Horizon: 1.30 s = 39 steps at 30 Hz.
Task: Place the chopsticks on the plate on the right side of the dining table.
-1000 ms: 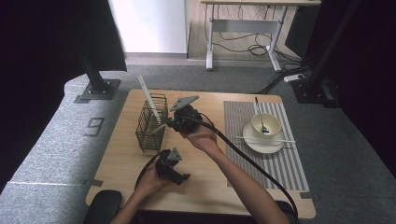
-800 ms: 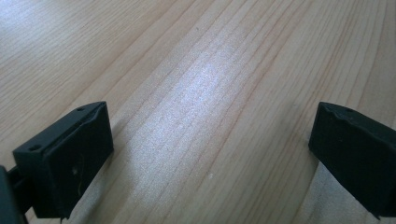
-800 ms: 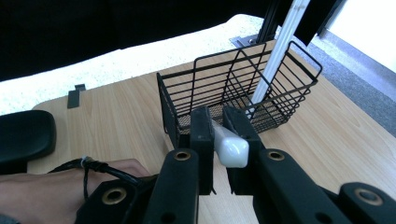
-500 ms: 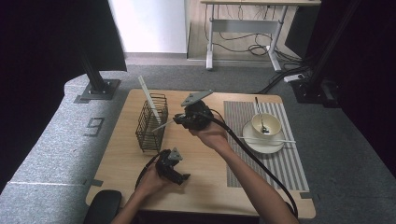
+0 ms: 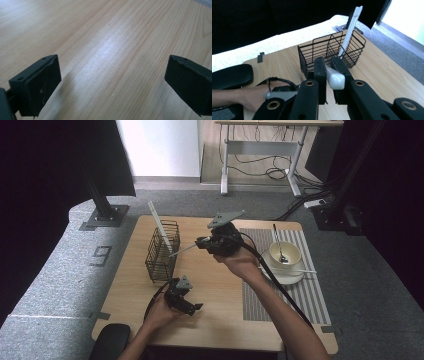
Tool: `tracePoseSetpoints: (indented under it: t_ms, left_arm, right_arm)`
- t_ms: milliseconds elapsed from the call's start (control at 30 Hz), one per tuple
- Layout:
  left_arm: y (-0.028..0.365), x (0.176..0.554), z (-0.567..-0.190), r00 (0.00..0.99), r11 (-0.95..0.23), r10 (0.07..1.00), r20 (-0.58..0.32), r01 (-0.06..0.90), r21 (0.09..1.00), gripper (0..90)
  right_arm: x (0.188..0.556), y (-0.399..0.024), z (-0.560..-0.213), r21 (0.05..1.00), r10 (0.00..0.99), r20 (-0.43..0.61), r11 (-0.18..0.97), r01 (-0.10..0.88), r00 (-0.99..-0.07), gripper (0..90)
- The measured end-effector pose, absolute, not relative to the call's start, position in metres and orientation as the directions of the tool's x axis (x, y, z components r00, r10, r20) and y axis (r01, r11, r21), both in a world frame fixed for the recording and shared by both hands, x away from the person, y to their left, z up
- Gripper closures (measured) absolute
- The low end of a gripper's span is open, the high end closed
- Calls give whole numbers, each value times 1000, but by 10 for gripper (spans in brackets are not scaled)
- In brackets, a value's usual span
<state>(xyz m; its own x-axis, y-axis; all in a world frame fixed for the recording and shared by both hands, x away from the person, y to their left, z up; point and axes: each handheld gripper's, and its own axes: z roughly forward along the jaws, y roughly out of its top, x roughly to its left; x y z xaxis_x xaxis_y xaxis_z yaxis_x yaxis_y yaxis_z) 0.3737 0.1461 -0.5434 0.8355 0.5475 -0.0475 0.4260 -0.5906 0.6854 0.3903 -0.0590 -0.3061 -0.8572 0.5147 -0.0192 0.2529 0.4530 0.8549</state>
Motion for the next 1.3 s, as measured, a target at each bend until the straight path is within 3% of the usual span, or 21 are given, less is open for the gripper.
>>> tracePoseSetpoints:
  t_ms: [367,600,1300]
  left_arm:
    - [156,374,-531,826,-549,562,-48,415,725,59]
    - [159,372,-518,832,-505,554,-37,371,780,164]
    - [142,365,-512,908,-507,416,-45,273,817,634]
  right_arm:
    - [377,-88,-298,853,544,-38,455,256,-838,820]
    - [370,-93,-311,837,531,-13,469,281,-847,821]
    - [365,-77,-349,783,475,79,514,350,-876,820]
